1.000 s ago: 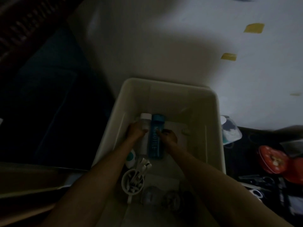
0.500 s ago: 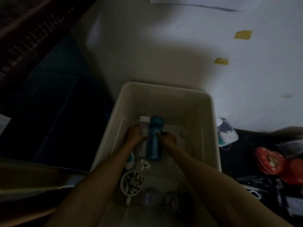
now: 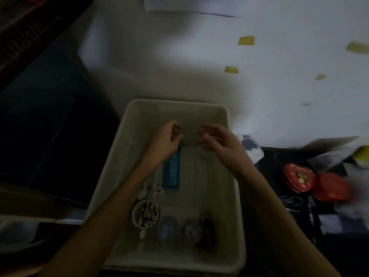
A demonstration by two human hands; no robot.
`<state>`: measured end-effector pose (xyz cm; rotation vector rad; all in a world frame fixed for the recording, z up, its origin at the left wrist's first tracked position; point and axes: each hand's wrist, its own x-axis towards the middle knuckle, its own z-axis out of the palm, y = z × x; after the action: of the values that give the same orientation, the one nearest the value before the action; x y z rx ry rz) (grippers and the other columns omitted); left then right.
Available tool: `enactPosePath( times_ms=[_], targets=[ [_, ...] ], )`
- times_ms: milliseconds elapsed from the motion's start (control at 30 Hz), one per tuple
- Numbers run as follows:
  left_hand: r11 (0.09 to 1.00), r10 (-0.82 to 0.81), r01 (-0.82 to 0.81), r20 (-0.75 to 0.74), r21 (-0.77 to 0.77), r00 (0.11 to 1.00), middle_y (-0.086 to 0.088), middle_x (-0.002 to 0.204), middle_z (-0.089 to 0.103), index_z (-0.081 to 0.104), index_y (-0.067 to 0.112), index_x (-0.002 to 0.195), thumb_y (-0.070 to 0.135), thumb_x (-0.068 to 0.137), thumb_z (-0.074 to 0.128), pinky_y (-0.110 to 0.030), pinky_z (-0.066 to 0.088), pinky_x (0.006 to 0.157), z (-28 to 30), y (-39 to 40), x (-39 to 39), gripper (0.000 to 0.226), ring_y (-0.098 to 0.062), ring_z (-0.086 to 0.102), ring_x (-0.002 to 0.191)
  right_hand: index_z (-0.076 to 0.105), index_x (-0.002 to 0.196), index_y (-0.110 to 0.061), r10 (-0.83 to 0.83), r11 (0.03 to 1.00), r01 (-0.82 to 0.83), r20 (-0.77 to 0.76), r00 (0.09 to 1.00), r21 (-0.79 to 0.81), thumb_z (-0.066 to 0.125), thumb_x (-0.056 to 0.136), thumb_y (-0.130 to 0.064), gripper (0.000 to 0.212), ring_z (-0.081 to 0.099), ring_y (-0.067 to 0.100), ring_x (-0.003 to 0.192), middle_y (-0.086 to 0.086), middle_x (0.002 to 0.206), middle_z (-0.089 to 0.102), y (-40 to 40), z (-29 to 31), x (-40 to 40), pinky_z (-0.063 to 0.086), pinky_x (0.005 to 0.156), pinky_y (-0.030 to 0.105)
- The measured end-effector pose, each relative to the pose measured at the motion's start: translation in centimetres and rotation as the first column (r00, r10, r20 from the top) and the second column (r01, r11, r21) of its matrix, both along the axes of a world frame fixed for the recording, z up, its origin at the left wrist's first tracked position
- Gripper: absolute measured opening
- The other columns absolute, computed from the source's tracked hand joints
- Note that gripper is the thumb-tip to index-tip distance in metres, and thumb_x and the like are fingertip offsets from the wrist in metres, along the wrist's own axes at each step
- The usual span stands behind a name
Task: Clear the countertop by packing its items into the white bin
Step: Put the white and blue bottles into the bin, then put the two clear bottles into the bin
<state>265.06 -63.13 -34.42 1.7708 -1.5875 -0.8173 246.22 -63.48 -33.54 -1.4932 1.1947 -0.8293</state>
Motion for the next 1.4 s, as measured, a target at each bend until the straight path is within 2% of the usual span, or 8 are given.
enactPosePath(
  times_ms=[100, 267, 400, 700, 867, 1033, 1233, 1400],
  targets=[
    [0.985, -0.137, 0.128, -0.075, -0.116, 0.988, -0.007, 0.097, 0.066, 0.062, 0.005, 0.112, 0.008, 0.091, 0.063, -0.020, 0.051, 0.077, 4.2, 2.8, -5.0, 0.021, -0.017, 0.063, 0.088, 0.063, 0.118, -0.013, -0.143, 0.989, 0.145, 0.118, 0.983, -0.009, 0.060, 0.096, -0.017, 0.023, 0.071, 0.013, 0.096, 0.001, 0.108, 0.072, 4.2, 2.4, -6.7, 0.058, 0.082, 0.025],
    [0.932, -0.352, 0.342, -0.081, -0.119, 0.932, 0.005, 0.094, 0.069, 0.065, 0.018, 0.108, 0.013, 0.089, 0.068, -0.020, 0.054, 0.081, 7.9, 7.4, -13.4, 0.020, -0.004, 0.065, 0.088, 0.068, 0.110, -0.016, -0.408, 0.911, 0.411, 0.070, 0.910, -0.028, 0.063, 0.094, -0.014, 0.017, 0.071, 0.017, 0.094, 0.004, 0.104, 0.073, 8.7, -0.2, -17.6, 0.056, 0.085, 0.031],
    [0.901, -0.434, 0.418, -0.210, -0.114, 0.876, 0.006, 0.092, 0.070, 0.066, 0.017, 0.106, 0.012, 0.088, 0.069, -0.017, 0.054, 0.082, 8.3, 10.1, -20.8, 0.019, -0.003, 0.066, 0.089, 0.067, 0.108, -0.009, -0.563, 0.827, 0.561, 0.065, 0.824, 0.041, 0.062, 0.093, -0.010, 0.015, 0.072, 0.019, 0.090, 0.007, 0.098, 0.074, 12.8, -2.1, -24.6, 0.056, 0.077, 0.022],
    [0.810, -0.574, 0.586, -0.182, 0.013, 0.798, 0.005, 0.089, 0.067, 0.064, 0.020, 0.105, 0.016, 0.076, 0.080, -0.028, 0.056, 0.079, -0.8, 11.1, -38.1, 0.033, -0.008, 0.065, 0.080, 0.069, 0.102, -0.024, -0.713, 0.698, 0.716, -0.111, 0.692, -0.021, 0.067, 0.091, -0.021, 0.012, 0.071, 0.007, 0.089, -0.006, 0.094, 0.074, 19.4, -5.0, -38.9, 0.056, 0.084, 0.034],
    [0.843, -0.508, 0.525, -0.144, 0.120, 0.849, 0.002, 0.121, 0.056, 0.050, 0.020, 0.130, 0.023, 0.068, 0.087, -0.033, 0.052, 0.093, -6.2, 10.5, -45.4, 0.072, -0.012, 0.057, 0.103, 0.059, 0.116, -0.019, -0.760, 0.631, 0.775, -0.206, 0.617, -0.005, 0.075, 0.084, -0.021, 0.035, 0.066, 0.002, 0.093, -0.013, 0.100, 0.067, 19.8, -7.0, -45.7, 0.054, 0.085, 0.026],
    [0.867, -0.429, 0.463, -0.195, 0.185, 0.882, 0.001, 0.137, 0.051, 0.044, 0.017, 0.138, 0.019, 0.065, 0.088, -0.041, 0.046, 0.104, -10.8, 9.7, -50.0, 0.086, -0.018, 0.051, 0.124, 0.036, 0.145, -0.026, -0.682, 0.706, 0.698, -0.149, 0.716, 0.123, 0.083, 0.075, -0.017, 0.084, 0.059, 0.017, 0.115, -0.004, 0.138, 0.053, 17.8, -10.5, -50.1, 0.050, 0.098, 0.041],
    [0.920, -0.285, 0.349, -0.306, 0.180, 0.909, 0.001, 0.131, 0.060, 0.050, 0.020, 0.135, 0.018, 0.068, 0.086, -0.035, 0.049, 0.099, -12.6, 8.8, -53.3, 0.076, -0.015, 0.056, 0.119, 0.047, 0.136, -0.030, -0.536, 0.830, 0.556, -0.228, 0.813, 0.030, 0.088, 0.065, -0.021, 0.082, 0.059, 0.016, 0.118, -0.001, 0.131, 0.061, 15.8, -13.6, -52.7, 0.048, 0.102, 0.050],
    [0.939, -0.289, 0.323, -0.236, 0.119, 0.928, -0.003, 0.122, 0.065, 0.058, 0.015, 0.123, 0.009, 0.072, 0.083, -0.024, 0.049, 0.087, -12.7, 8.4, -53.6, 0.057, -0.019, 0.059, 0.117, 0.044, 0.126, -0.034, -0.520, 0.845, 0.534, -0.207, 0.829, 0.015, 0.089, 0.065, -0.021, 0.077, 0.056, 0.006, 0.110, -0.016, 0.118, 0.058, 15.8, -13.3, -52.9, 0.046, 0.104, 0.043]
  ],
)
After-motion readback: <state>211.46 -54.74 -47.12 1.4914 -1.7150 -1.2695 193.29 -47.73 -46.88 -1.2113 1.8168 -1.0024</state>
